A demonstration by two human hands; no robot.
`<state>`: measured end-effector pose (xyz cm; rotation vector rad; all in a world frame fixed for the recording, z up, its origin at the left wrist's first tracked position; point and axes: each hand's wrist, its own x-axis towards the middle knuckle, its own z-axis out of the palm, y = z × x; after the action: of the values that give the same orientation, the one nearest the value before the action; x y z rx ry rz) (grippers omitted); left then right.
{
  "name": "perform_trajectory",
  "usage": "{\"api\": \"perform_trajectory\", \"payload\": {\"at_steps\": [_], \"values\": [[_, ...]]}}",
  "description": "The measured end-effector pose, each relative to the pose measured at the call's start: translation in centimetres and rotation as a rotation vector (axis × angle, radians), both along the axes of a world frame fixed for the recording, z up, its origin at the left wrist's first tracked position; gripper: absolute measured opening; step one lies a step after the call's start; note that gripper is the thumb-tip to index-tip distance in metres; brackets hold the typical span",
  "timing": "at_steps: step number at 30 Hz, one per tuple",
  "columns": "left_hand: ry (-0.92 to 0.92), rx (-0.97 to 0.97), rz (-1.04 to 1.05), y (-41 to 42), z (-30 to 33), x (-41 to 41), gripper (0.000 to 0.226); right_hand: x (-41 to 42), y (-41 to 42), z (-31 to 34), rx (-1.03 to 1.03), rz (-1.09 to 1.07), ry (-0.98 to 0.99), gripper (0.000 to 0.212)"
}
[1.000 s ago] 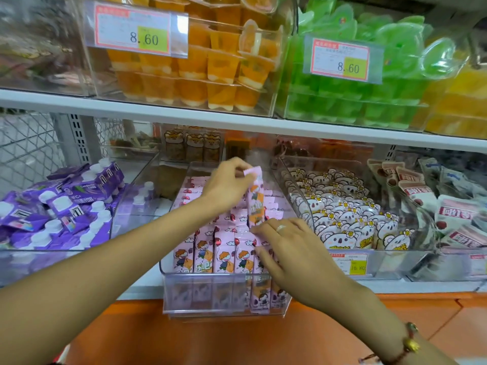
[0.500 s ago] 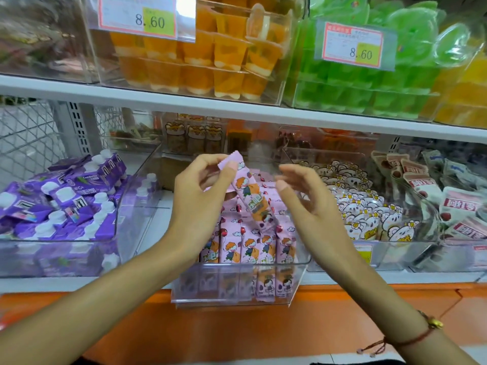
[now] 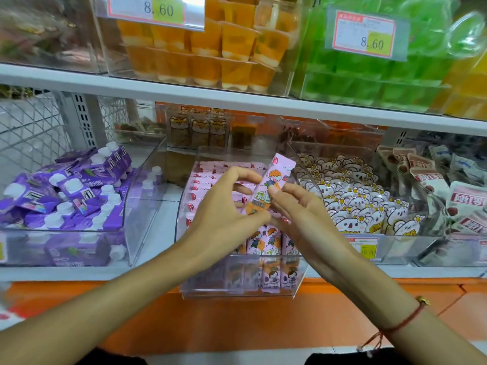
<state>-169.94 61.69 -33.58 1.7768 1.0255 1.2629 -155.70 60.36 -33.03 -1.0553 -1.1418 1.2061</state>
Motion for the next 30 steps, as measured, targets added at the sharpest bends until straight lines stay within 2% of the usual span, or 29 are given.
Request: {"api": "perform_trajectory", "payload": {"at_steps": [2,5,7,10,12,15,18,23,27,30], "values": [[0.083,0.115,0.061,0.0,-0.3,0.0,0.042,-0.1,-0.1,0.0,0.01,-0.004,0.001,0.042],[0.116,0.208,0.062,0.1,-0.3,-0.1,0.035,0.0,-0.1,0.2,0.013,0.0,0.035,0.029],[0.098,0.189,0.012,0.3,-0.2,-0.2,0.027,0.4,-0.1,0.4,0.024,0.009,0.07,0.026],[0.062,0.147,-0.045,0.6,-0.5,-0.2,0.017,0.6,-0.3,0.5,0.085,0.054,0.005,0.031],[0.101,0.162,-0.037,0.5,-0.8,-0.1,0.02,0.4,-0.5,0.3,0.159,-0.014,-0.091,0.029],[0.194,0.258,0.052,0.4,-1.1,0.1,0.039,0.2,-0.6,0.0,0.277,-0.21,-0.186,0.024],[0.137,0.279,0.093,0.3,-1.1,0.4,0.037,0.1,-0.7,0.1,0.349,-0.259,-0.242,0.025],[-0.004,0.04,-0.021,0.7,-0.2,0.2,0.032,0.9,-0.6,0.6,0.246,-0.147,-0.252,0.018],[-0.134,-0.327,-0.155,0.5,0.5,0.0,0.032,1.0,-0.7,0.9,0.169,-0.156,-0.196,0.017],[-0.175,-0.461,-0.22,0.3,0.8,0.1,0.032,0.9,-0.6,1.0,0.142,-0.161,-0.175,0.015]]}}
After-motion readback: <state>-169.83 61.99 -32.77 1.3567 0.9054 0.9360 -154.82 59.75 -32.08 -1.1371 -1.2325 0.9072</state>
